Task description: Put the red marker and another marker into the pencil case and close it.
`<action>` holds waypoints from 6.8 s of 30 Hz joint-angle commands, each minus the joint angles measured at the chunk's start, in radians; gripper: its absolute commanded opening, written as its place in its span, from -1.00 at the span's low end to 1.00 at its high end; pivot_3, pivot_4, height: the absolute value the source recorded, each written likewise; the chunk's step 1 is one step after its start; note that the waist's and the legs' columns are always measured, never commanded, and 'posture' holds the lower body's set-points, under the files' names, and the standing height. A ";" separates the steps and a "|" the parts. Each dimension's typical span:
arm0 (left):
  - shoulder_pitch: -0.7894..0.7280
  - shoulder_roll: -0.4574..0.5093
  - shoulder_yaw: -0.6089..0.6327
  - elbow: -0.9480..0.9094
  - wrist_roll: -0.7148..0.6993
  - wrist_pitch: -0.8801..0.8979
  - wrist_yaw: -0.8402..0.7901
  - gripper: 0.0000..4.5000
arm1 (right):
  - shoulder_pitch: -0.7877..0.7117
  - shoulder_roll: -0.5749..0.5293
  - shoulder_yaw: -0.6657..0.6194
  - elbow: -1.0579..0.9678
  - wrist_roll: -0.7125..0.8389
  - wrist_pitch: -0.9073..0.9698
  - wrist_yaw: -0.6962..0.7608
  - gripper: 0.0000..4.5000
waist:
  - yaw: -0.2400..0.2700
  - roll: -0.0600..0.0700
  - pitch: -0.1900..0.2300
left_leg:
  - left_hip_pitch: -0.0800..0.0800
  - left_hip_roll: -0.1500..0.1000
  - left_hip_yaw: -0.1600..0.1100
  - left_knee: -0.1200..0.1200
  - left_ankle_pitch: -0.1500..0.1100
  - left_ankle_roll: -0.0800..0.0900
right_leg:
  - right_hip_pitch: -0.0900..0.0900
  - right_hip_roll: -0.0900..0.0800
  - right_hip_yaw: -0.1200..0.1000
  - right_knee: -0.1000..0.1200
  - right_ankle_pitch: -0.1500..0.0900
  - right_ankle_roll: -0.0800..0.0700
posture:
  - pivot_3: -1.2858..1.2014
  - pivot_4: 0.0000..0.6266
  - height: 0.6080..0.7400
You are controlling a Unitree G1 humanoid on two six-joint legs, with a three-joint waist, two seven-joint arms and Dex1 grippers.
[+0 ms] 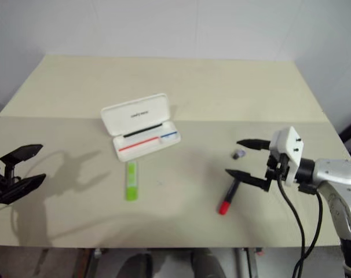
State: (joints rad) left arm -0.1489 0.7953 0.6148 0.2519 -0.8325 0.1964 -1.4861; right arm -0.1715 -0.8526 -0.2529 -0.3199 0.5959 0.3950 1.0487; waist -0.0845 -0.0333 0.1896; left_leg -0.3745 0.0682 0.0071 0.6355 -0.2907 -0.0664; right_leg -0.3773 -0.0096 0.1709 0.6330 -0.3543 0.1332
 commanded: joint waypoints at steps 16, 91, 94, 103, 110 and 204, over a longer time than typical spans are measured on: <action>-0.060 -0.110 -0.221 -0.244 0.117 -0.037 0.178 0.99 | 0.055 0.087 -0.015 -0.122 0.043 -0.009 -0.088 1.00 | 0.001 -0.001 0.000 | 0.000 0.000 -0.002 0.010 0.000 0.000 | 0.001 0.001 0.000 0.009 0.000 0.000 | 0.03 -0.52 1.00; -0.841 -0.296 -0.740 0.524 0.880 -0.449 0.471 -0.99 | 0.156 0.132 -0.058 -0.141 0.032 -0.086 -0.135 1.00 | 0.051 -0.003 0.002 | -0.019 -0.004 -0.004 0.014 0.006 0.001 | -0.016 0.002 0.002 0.013 0.006 0.007 | 0.03 -0.52 1.00; -0.767 -0.283 -0.745 0.343 0.819 -0.408 0.390 -0.99 | 0.162 0.126 -0.076 -0.142 0.044 -0.085 -0.119 1.00 | 0.058 -0.003 0.002 | -0.021 -0.003 -0.003 0.012 0.008 -0.001 | -0.019 0.000 0.001 0.013 0.005 0.005 | 0.03 -0.52 1.00; -0.514 -0.237 -0.786 -0.156 0.675 -0.157 0.238 -0.99 | 0.260 0.106 -0.184 -0.209 0.171 -0.077 -0.037 1.00 | 0.056 -0.002 0.002 | -0.017 -0.002 -0.001 0.014 0.007 0.000 | -0.015 0.000 0.000 0.014 0.005 0.005 | 0.03 -0.52 1.00; -0.425 -0.230 -0.841 -0.229 0.720 -0.167 0.260 -0.99 | 0.375 0.048 -0.306 -0.227 0.262 -0.063 0.076 1.00 | 0.056 -0.002 0.002 | -0.015 -0.003 -0.002 0.018 0.008 0.002 | -0.011 0.001 0.001 0.013 0.007 0.008 | 0.03 -0.52 1.00; -0.355 -0.130 -0.757 0.050 0.016 -0.351 -0.128 0.98 | 0.443 0.404 -0.068 -0.547 0.010 0.499 -0.925 1.00 | 0.037 -0.002 0.001 | -0.015 -0.003 -0.002 0.016 0.008 0.002 | -0.015 0.001 0.001 0.019 0.006 0.004 | 0.03 -0.52 1.00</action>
State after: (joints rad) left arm -0.5119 0.6474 -0.1156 0.3224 -0.7756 -0.1278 -1.5022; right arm 0.2748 -0.4540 -0.3158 -0.8253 0.5945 0.8837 0.1352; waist -0.0480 -0.0353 0.1911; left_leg -0.3891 0.0652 0.0050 0.6515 -0.2828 -0.0644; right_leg -0.3926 -0.0086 0.1724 0.6523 -0.3485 0.1369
